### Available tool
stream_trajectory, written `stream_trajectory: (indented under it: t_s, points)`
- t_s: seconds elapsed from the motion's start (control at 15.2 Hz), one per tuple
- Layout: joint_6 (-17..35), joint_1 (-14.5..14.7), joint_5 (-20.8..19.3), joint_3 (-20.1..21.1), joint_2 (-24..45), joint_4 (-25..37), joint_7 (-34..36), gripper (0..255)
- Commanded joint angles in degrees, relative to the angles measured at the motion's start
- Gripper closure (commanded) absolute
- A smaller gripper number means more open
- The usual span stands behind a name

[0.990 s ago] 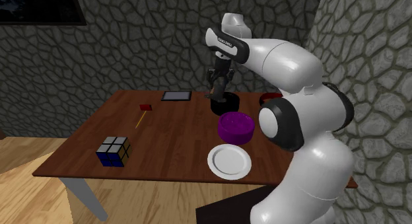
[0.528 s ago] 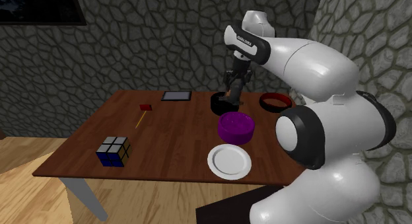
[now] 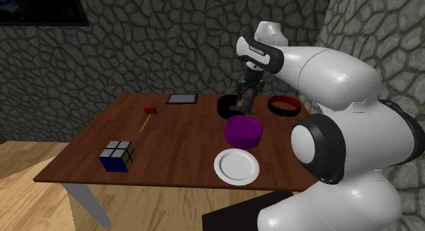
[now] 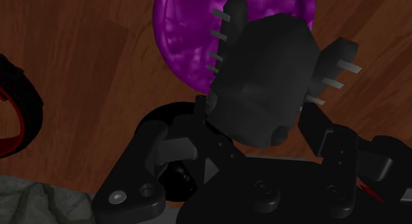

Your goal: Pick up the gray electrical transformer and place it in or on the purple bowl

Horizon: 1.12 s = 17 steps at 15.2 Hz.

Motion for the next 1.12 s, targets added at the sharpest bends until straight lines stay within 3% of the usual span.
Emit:
stream_trajectory:
  t_s: [0.0,0.66,1.06]
  points:
    - [1.5,0.0,0.0,0.0,-0.5,-1.9,-0.2,255]
    - [9.2,-0.1,0.3,0.2,-1.1,-10.3,-1.2,255]
    - [9.4,-0.7,0.4,0.8,-1.1,-10.6,-1.3,255]
